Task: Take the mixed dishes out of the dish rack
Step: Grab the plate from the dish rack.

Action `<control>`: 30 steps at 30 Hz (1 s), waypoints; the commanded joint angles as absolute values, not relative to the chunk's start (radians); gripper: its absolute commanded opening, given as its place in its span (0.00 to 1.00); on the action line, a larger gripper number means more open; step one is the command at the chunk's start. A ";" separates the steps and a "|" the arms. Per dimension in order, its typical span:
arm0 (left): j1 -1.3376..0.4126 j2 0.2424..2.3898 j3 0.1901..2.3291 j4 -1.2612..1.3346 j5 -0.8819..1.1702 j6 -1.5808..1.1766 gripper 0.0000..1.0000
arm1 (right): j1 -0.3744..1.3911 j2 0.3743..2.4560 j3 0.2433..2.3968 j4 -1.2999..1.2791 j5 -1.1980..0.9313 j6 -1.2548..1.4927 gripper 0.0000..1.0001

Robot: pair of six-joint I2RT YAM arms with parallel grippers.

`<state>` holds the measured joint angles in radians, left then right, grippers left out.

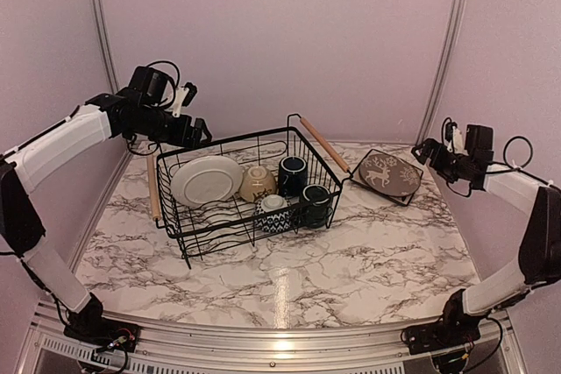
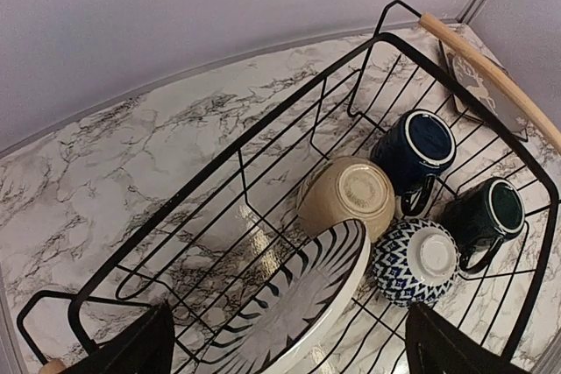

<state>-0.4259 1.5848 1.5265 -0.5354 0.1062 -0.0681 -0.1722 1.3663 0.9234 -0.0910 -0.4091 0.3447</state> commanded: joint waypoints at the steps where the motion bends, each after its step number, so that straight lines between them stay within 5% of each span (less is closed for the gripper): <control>1: -0.411 1.650 1.575 -0.674 0.202 0.025 0.93 | -0.174 1.330 0.944 -0.062 -0.402 0.371 0.98; 16: -0.410 1.821 1.640 -0.808 0.190 0.196 0.77 | -0.225 1.225 0.863 0.093 -0.665 0.353 0.98; 22: -0.411 1.844 1.658 -0.831 0.239 0.246 0.61 | -0.224 1.237 0.862 0.090 -0.662 0.361 0.98; 30: -0.410 1.872 1.692 -0.865 0.330 0.342 0.53 | -0.224 1.257 0.858 0.107 -0.674 0.381 0.98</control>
<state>-0.4156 1.8351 1.6482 -0.7986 0.2592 0.2703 -0.2211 1.2423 0.8387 0.0769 -0.6514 0.3672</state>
